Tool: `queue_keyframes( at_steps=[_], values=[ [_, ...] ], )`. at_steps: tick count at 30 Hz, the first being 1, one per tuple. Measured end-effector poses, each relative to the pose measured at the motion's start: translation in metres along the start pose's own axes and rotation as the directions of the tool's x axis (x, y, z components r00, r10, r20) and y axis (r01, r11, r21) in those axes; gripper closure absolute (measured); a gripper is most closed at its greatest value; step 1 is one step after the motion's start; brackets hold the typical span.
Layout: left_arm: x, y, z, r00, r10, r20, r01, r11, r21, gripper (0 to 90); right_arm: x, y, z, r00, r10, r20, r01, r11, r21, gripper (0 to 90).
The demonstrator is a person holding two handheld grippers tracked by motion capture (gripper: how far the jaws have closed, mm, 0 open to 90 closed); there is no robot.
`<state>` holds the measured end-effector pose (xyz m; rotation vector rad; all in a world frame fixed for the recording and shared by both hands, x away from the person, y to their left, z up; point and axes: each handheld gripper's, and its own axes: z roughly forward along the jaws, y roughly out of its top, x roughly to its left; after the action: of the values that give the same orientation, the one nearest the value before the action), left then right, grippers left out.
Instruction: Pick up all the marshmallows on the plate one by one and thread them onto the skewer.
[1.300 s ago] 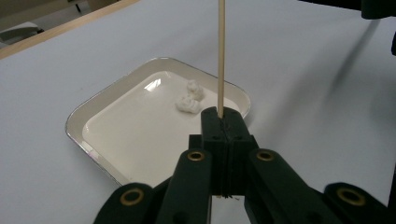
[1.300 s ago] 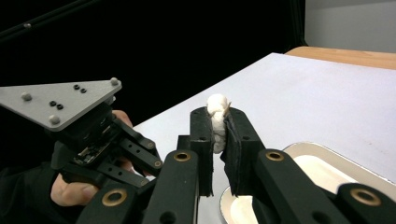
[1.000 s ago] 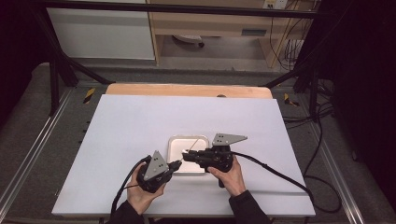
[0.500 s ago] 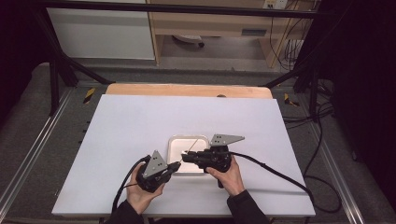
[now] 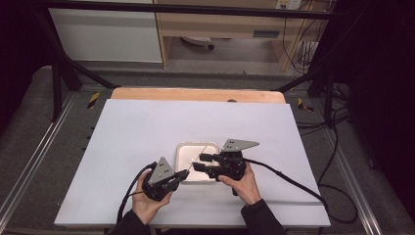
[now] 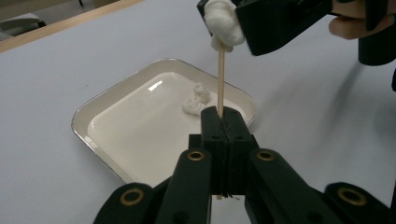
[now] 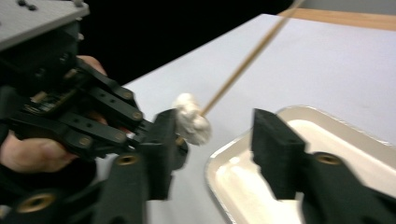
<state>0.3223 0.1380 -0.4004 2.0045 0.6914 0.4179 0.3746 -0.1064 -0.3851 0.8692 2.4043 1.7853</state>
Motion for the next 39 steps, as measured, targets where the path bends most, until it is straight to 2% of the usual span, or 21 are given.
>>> queue_keyframes(
  at_steps=[4, 6, 8, 9, 11, 14, 18, 19, 22, 26, 29, 39],
  values=[
    [0.007, -0.003, -0.001, 0.9996, -0.023, -0.013, 0.023, 0.9997, 0.010, 89.2, -0.003, 0.003, -0.005, 0.9984, -0.023, 0.051, 0.021, 0.999, 0.025, 27.5],
    [0.010, -0.004, -0.003, 0.9992, -0.037, -0.017, 0.037, 0.9992, 0.012, 89.2, -0.005, 0.003, -0.007, 0.9960, -0.051, 0.074, 0.048, 0.998, 0.043, 18.8],
    [0.012, -0.005, -0.004, 0.9987, -0.049, -0.016, 0.049, 0.9988, 0.009, 89.2, -0.008, 0.001, -0.007, 0.9866, -0.097, 0.131, 0.087, 0.993, 0.080, 14.5],
    [0.013, -0.005, -0.005, 0.9986, -0.050, -0.017, 0.050, 0.9987, 0.009, 89.2, -0.011, 0.000, -0.006, 0.9791, -0.123, 0.162, 0.107, 0.989, 0.105, 13.7],
    [0.014, -0.006, -0.005, 0.9986, -0.049, -0.017, 0.049, 0.9987, 0.010, 89.2, -0.017, -0.003, -0.004, 0.9689, -0.148, 0.198, 0.121, 0.982, 0.145, 15.1],
    [0.015, -0.007, -0.005, 0.9986, -0.052, -0.016, 0.052, 0.9985, 0.015, 89.2, -0.027, -0.007, -0.001, 0.9592, -0.170, 0.226, 0.126, 0.972, 0.196, 20.0],
    [0.015, -0.007, -0.005, 0.9985, -0.052, -0.013, 0.052, 0.9984, 0.019, 89.2, -0.042, -0.016, 0.005, 0.9398, -0.234, 0.249, 0.156, 0.943, 0.296, 32.5],
    [0.015, -0.007, -0.005, 0.9985, -0.053, -0.012, 0.053, 0.9984, 0.018, 89.2, -0.045, -0.018, 0.007, 0.9377, -0.243, 0.248, 0.159, 0.936, 0.316, 34.0],
    [0.015, -0.007, -0.004, 0.9986, -0.052, -0.008, 0.052, 0.9985, 0.020, 89.2, -0.053, -0.022, 0.012, 0.9400, -0.248, 0.234, 0.157, 0.924, 0.348, 38.5],
    [0.016, -0.007, -0.005, 0.9987, -0.051, -0.006, 0.051, 0.9984, 0.022, 89.2, -0.059, -0.026, 0.019, 0.9502, -0.233, 0.207, 0.150, 0.924, 0.351, 45.0],
    [0.016, -0.007, -0.005, 0.9987, -0.051, -0.005, 0.051, 0.9985, 0.020, 89.2, -0.061, -0.029, 0.024, 0.9532, -0.231, 0.195, 0.151, 0.922, 0.358, 49.3],
    [0.017, -0.007, -0.004, 0.9987, -0.051, 0.003, 0.051, 0.9984, 0.026, 89.2, -0.067, -0.035, 0.031, 0.9537, -0.254, 0.162, 0.176, 0.907, 0.383, 61.5]
  ],
)
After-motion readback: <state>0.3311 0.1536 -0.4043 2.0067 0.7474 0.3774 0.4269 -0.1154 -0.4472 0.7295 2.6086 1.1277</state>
